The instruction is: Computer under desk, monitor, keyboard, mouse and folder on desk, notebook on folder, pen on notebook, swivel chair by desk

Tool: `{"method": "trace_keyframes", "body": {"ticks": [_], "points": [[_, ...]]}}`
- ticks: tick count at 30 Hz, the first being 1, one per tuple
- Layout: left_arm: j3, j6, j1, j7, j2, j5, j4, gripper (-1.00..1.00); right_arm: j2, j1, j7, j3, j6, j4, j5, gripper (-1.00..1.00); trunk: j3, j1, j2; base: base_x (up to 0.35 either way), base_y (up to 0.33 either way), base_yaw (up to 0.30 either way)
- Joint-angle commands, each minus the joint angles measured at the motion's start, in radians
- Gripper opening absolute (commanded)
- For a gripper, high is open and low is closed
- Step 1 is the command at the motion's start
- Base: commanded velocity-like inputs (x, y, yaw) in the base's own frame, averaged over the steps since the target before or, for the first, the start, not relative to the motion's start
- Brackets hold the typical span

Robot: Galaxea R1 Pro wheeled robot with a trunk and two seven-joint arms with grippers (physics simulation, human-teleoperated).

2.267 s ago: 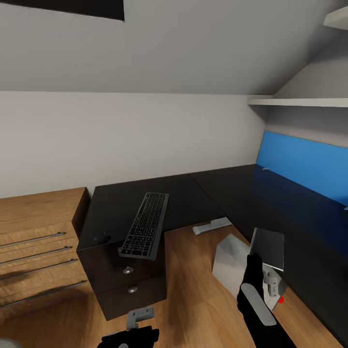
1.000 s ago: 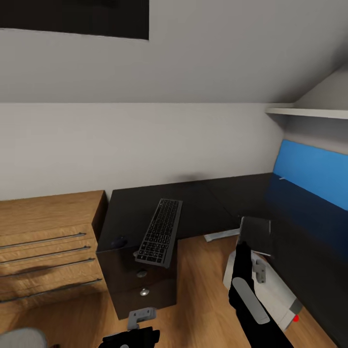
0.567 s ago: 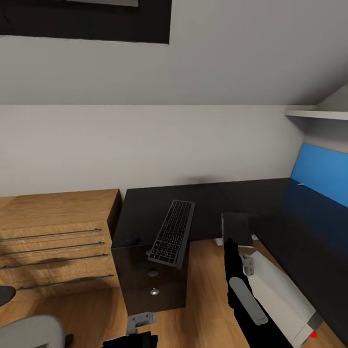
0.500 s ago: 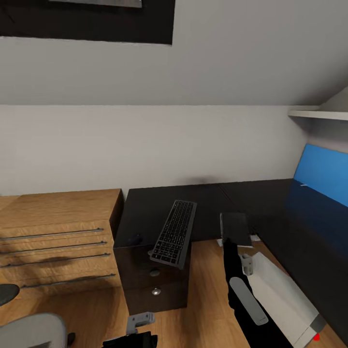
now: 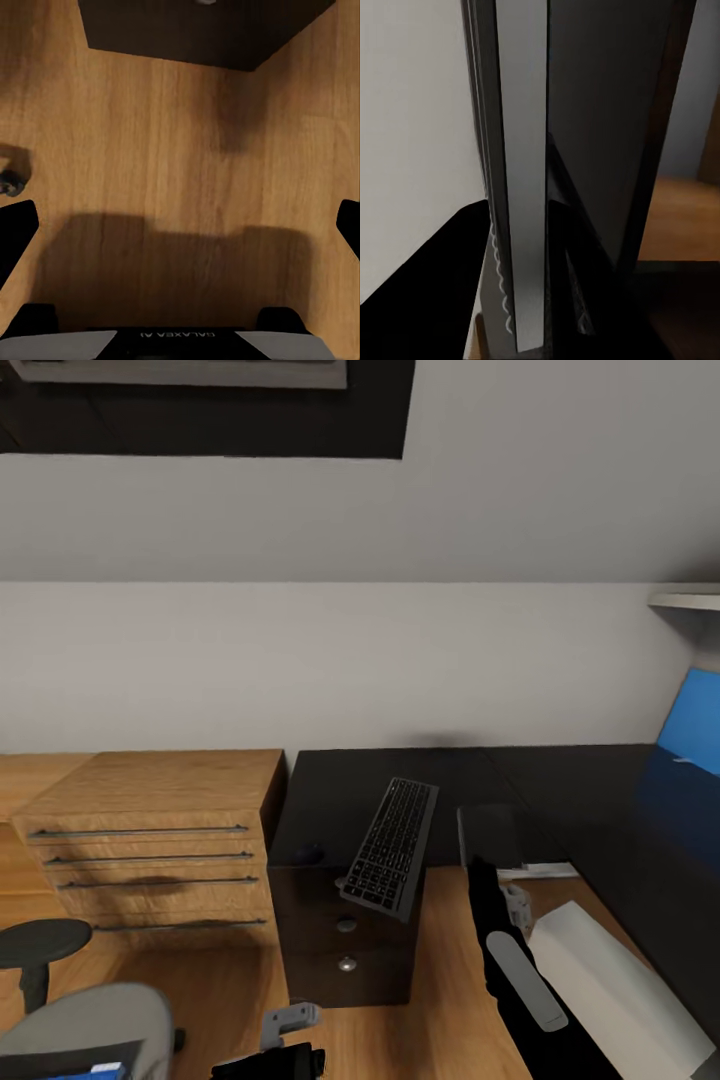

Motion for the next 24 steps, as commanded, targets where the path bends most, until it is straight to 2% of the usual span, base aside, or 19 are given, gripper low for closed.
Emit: {"method": "trace_keyframes", "body": {"ticks": [1, 6, 9, 24], "points": [[-0.001, -0.007, -0.001, 0.010, 0.000, 0.010, -0.001, 1.00, -0.002, -0.001, -0.010, 0.004, -0.007, -0.002, -0.004, -1.00, -0.001, 0.000, -0.001, 0.000, 0.000, 0.221], [0.000, -0.083, -0.001, 0.008, 0.001, 0.010, -0.003, 1.00, -0.005, -0.001, -0.019, 0.004, -0.002, -0.002, -0.004, -1.00, 0.000, 0.000, -0.001, 0.000, 0.000, 0.184], [0.002, -0.103, -0.001, 0.006, 0.001, 0.010, -0.007, 1.00, -0.003, -0.001, -0.018, 0.005, -0.002, -0.003, -0.004, -1.00, -0.001, 0.000, -0.001, 0.000, 0.000, 0.066], [0.001, -0.118, -0.001, 0.006, 0.002, 0.010, -0.081, 1.00, -0.001, 0.001, -0.016, 0.004, -0.005, 0.005, -0.002, -1.00, -0.001, 0.000, -0.001, 0.000, 0.000, 0.009]]}}
